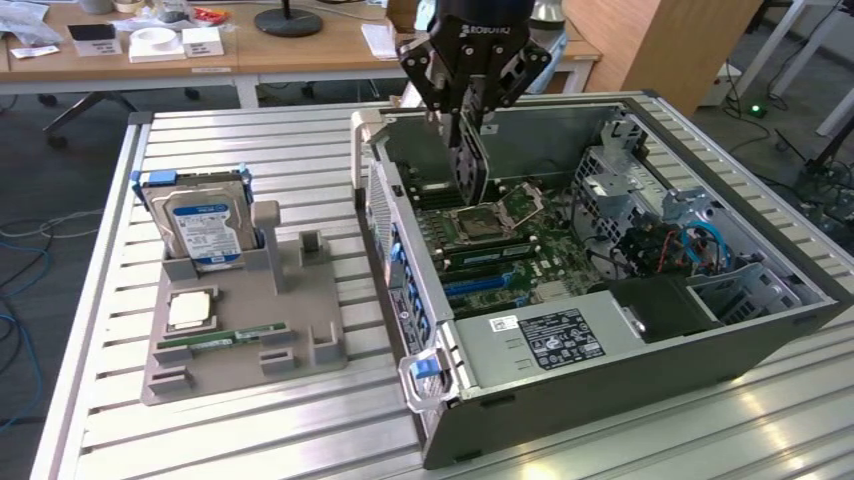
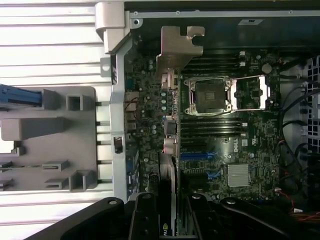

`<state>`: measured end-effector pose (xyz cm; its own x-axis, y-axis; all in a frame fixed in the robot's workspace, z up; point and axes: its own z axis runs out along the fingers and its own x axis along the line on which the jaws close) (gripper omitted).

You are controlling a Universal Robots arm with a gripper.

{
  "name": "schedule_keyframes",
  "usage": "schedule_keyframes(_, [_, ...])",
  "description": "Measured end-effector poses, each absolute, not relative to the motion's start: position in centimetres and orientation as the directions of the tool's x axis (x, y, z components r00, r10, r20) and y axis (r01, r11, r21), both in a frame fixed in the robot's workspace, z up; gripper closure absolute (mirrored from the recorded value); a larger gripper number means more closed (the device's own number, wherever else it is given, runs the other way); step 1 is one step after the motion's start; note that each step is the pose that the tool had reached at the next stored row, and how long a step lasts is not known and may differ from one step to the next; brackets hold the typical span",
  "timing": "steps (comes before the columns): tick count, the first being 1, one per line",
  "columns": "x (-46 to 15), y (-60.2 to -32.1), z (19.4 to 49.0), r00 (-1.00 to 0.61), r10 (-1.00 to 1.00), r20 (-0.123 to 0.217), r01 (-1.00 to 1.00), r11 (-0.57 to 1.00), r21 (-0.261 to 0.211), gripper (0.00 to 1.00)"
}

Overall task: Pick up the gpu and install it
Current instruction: 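Pick up the gpu and move the gpu toward the slot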

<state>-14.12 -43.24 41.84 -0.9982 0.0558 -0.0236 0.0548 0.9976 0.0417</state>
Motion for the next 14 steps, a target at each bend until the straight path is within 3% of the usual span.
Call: schedule_keyframes(14, [-9.7,-43.0,41.8,-0.998,0.056,-0.024,0.055,0.998,0.043,0.74])
